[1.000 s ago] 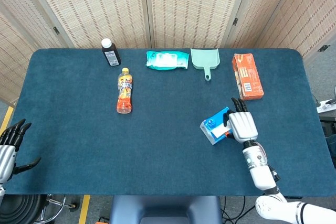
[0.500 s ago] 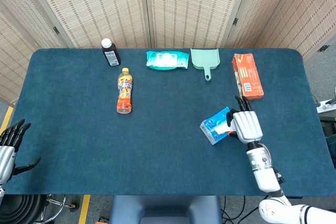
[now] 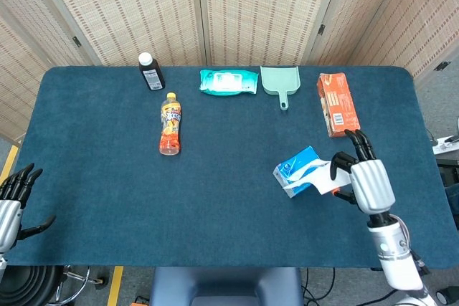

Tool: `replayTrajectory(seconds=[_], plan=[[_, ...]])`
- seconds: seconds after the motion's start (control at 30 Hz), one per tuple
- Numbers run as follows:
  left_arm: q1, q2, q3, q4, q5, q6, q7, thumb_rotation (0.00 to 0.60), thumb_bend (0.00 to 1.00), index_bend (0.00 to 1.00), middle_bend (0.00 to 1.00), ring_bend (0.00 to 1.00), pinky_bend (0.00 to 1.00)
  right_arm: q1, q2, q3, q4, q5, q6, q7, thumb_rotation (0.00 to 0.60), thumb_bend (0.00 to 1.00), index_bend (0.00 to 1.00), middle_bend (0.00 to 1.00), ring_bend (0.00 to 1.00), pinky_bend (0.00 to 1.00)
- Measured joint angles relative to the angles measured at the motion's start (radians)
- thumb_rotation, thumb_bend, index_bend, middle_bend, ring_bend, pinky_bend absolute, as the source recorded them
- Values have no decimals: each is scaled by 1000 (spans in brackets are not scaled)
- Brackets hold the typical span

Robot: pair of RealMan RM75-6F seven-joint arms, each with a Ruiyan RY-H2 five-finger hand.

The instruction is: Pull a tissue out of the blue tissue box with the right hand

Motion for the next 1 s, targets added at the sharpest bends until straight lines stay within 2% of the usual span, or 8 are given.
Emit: replayTrajectory(seconds=[0.13, 0.23, 0.5, 0.57, 0.6, 0.73, 0.8, 1.0], plan=[[1, 1, 1, -2, 2, 1, 4, 600, 256, 0, 0, 0, 115, -67, 33, -84, 6, -125, 72, 66, 600, 357, 698, 523, 64, 0], [0, 0, 2, -3, 4, 0, 9, 600, 258, 0, 0, 0, 115, -104, 40, -143, 39, -166, 82, 76, 600, 357, 698, 518, 64, 0], [0, 0, 2, -7, 0, -2, 15, 600, 259, 0, 0, 0, 116, -117, -2, -169, 125, -118, -17, 60, 600, 352, 692, 452, 61, 0], [1, 0, 0, -7, -1, -1, 13, 600, 260, 0, 0, 0, 116, -118, -25, -164, 153, -106, -26, 56, 600, 343, 603, 371, 35, 0], [1, 0, 0, -7, -2, -1, 12, 600, 260, 0, 0, 0, 115, -119, -34, -162, 166, -105, -25, 56, 600, 335, 516, 311, 19, 0], [0, -2, -1, -5, -3, -3, 16, 600, 259, 0, 0, 0, 115, -122, -35, -166, 185, -103, -39, 45, 600, 240, 81, 38, 0, 0], [0, -3, 0, -5, -2, -3, 19, 600, 259, 0, 0, 0, 115, -124, -22, -168, 176, -99, -45, 37, 600, 194, 5, 0, 0, 0], [1, -5, 1, -6, 3, 1, 26, 600, 257, 0, 0, 0, 115, -138, 7, -152, 152, -73, -32, 32, 600, 124, 0, 0, 0, 0]])
